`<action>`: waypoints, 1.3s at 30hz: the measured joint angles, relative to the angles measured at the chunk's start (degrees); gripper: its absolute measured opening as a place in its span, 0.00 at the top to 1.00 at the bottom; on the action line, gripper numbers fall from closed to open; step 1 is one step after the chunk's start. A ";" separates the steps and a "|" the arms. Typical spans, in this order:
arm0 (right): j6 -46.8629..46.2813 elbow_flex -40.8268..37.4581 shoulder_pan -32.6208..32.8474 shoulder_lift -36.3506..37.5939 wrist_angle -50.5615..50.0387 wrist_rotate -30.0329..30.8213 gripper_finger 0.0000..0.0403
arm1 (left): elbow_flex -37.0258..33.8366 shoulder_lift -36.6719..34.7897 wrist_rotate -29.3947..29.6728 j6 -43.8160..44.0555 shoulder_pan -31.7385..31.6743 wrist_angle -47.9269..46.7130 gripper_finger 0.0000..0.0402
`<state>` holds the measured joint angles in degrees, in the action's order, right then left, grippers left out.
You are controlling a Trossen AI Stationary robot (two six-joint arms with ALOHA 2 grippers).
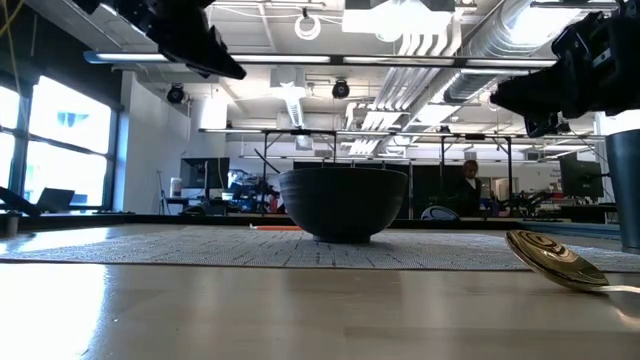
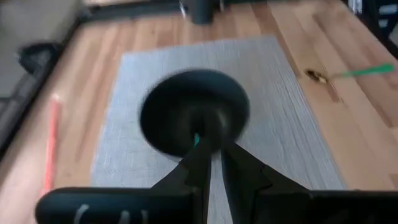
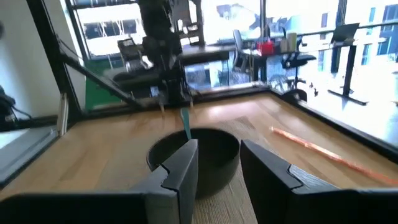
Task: Pick & Place Utensil
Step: Put the black cup on the mat to the right of the black bowl
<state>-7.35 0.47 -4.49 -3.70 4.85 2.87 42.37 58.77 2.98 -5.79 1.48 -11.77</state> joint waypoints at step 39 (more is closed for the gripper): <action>-40.62 58.62 -1.40 -54.63 -71.90 8.39 0.71 | -5.55 -10.24 9.13 0.08 -6.72 1.20 0.91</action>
<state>-47.97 59.09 -5.89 -58.34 -67.05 11.26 36.82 48.53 12.11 -5.71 -5.23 -10.57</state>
